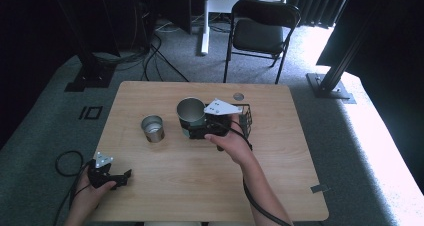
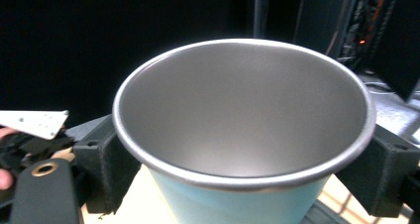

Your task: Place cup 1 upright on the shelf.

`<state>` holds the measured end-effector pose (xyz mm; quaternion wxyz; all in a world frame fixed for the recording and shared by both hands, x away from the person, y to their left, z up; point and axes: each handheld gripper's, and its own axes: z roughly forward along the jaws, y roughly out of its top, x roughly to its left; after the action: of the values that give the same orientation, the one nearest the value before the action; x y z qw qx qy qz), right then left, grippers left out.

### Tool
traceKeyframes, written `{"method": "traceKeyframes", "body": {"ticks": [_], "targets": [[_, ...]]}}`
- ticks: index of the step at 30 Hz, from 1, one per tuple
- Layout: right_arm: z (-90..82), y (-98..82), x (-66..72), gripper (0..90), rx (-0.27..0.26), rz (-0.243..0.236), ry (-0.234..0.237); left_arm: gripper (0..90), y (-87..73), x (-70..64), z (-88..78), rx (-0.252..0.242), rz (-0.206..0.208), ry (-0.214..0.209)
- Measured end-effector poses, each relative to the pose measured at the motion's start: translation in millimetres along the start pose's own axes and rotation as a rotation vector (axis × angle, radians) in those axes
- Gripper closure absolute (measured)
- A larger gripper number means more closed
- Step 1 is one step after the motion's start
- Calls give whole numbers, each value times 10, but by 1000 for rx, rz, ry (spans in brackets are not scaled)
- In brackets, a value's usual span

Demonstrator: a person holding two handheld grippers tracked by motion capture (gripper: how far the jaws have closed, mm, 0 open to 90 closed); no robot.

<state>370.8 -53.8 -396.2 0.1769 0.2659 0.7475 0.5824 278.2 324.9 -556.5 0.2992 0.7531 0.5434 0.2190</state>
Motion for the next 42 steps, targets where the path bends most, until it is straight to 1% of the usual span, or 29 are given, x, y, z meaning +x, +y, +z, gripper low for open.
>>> {"method": "traceKeyframes", "body": {"ticks": [8, 9, 14, 17, 20, 27, 33, 35, 37, 42], "targets": [[-61, 19, -154, 132, 8, 14, -69, 18, 0, 0, 0, 0, 0, 0], [-68, 19, -172, 131, 9, 8, -78, 18, 0, 0, 0, 0, 0, 0], [-111, 21, -261, 132, 7, 14, -125, 18, 0, 0, 0, 0, 0, 0], [-137, 28, -324, 132, 2, 18, -164, 18, 0, 0, 0, 0, 0, 0], [-157, 38, -388, 132, 2, 17, -217, 18, 0, 0, 0, 0, 0, 0], [-204, 42, -566, 132, 0, 46, -304, 18, 1, 0, -2, 2, 1, -1], [-221, 1, -718, 132, 1, 67, -380, 18, 0, -1, 0, 0, -1, 0], [-220, -22, -765, 132, 6, 73, -397, 18, 0, -1, -1, 0, -1, 0], [-214, -53, -809, 132, 20, 70, -419, 18, 0, 0, -1, 0, 0, -1], [-198, -163, -921, 132, 35, 92, -464, 18, 0, 0, -1, 0, 0, 0]]}}
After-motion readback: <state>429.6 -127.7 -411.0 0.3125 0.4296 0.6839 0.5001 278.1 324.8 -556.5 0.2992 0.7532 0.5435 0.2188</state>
